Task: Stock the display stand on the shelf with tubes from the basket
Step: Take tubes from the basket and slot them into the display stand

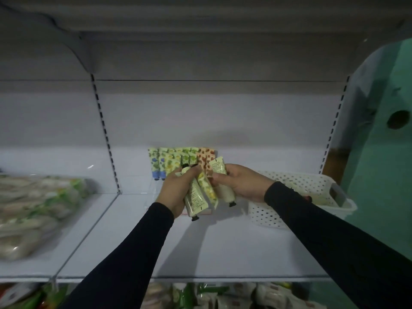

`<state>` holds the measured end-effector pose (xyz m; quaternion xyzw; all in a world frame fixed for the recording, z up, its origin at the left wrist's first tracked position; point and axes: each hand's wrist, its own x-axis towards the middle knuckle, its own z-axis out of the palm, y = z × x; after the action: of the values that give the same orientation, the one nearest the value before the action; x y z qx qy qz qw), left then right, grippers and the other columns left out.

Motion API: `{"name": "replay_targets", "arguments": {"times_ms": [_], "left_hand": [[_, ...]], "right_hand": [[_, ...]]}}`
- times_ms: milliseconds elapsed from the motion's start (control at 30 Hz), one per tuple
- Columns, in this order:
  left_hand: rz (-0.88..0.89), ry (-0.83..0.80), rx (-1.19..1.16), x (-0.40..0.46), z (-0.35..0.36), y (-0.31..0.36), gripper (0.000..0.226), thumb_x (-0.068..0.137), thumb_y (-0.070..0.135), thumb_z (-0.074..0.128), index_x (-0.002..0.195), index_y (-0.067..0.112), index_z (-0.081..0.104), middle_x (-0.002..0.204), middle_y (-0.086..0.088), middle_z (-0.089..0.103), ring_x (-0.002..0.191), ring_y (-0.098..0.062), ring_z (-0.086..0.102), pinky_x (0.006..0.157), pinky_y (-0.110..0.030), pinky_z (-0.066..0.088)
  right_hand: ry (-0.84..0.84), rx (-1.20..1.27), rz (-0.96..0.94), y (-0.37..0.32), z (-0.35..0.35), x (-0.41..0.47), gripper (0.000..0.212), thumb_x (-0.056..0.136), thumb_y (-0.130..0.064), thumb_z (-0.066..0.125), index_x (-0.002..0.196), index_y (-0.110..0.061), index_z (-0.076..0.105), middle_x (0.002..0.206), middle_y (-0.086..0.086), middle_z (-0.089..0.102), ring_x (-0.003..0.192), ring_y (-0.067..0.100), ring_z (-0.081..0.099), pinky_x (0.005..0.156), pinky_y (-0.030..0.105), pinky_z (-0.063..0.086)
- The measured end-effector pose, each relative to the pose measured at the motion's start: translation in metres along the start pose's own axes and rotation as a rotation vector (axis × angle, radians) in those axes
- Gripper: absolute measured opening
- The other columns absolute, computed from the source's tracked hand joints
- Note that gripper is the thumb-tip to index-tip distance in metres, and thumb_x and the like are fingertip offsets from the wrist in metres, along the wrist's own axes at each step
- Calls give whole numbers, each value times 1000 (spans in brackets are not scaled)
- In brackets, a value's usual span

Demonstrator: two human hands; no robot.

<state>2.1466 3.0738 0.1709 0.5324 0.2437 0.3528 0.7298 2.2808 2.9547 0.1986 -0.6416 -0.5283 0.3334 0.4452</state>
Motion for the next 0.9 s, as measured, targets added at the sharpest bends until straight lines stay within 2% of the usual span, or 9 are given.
{"name": "replay_targets", "arguments": {"times_ms": [133, 233, 300, 367, 400, 467, 567, 667, 900], "left_hand": [[-46, 30, -49, -8, -30, 3, 10, 93, 14, 65, 99, 6, 61, 75, -13, 68, 61, -23, 67, 54, -31, 56], [-58, 34, -104, -13, -48, 1, 13, 92, 8, 64, 104, 5, 61, 85, -21, 67, 67, -27, 68, 59, -35, 59], [-55, 44, -107, -14, -57, -2, 14, 90, 5, 66, 104, 6, 62, 80, -18, 68, 66, -27, 69, 58, -36, 58], [-63, 47, -78, -15, -62, -3, 14, 89, 3, 66, 103, 5, 62, 76, -15, 69, 66, -27, 68, 60, -37, 57], [-69, 46, -59, -15, -64, -4, 14, 89, 2, 66, 102, 5, 63, 80, -15, 68, 66, -27, 67, 63, -38, 57], [-82, 41, -27, -16, -67, -4, 14, 88, -1, 65, 101, 5, 63, 90, -20, 67, 63, -26, 65, 65, -38, 56], [-80, 37, 1, -16, -68, -3, 14, 87, -3, 64, 99, 6, 63, 95, -23, 66, 59, -25, 61, 60, -34, 55], [-80, 33, 44, -16, -67, -5, 18, 84, -4, 68, 98, 7, 64, 96, -24, 67, 60, -25, 61, 63, -35, 53], [-83, -64, 59, -16, -57, -8, 23, 81, -6, 68, 100, 7, 63, 90, -22, 67, 63, -25, 62, 62, -33, 52]], "right_hand": [[26, 64, 105, -1, 13, 7, 41, 97, -39, 54, 127, -11, 52, 97, 6, 67, 78, 19, 71, 80, 40, 59], [52, -103, 173, 1, 21, 12, 53, 94, -52, 50, 133, -15, 45, 87, 3, 58, 61, 13, 61, 57, 31, 49], [22, -123, 241, 3, 25, 19, 46, 97, -48, 47, 130, -17, 45, 82, 4, 53, 60, 14, 52, 55, 30, 40], [-43, -100, 278, 3, 27, 21, 34, 100, -30, 44, 128, -11, 46, 85, 5, 49, 64, 18, 52, 59, 30, 39], [-66, -166, 285, 0, 27, 19, 40, 99, -24, 43, 136, -7, 43, 94, 3, 50, 73, 22, 57, 63, 30, 41], [-94, -454, 223, -4, 27, 17, 54, 98, -25, 48, 149, -19, 32, 116, -3, 51, 101, 19, 61, 71, 24, 46], [-68, -585, 50, -2, 27, 20, 61, 93, -26, 62, 148, -20, 37, 145, -3, 46, 128, 10, 47, 88, 13, 40], [-7, -621, -1, 5, 29, 26, 64, 88, -27, 70, 144, -18, 42, 145, -1, 46, 129, 11, 45, 96, 16, 34], [29, -543, 26, 14, 42, 28, 58, 89, -40, 63, 138, -20, 38, 138, -1, 50, 119, 15, 53, 95, 32, 49]]}}
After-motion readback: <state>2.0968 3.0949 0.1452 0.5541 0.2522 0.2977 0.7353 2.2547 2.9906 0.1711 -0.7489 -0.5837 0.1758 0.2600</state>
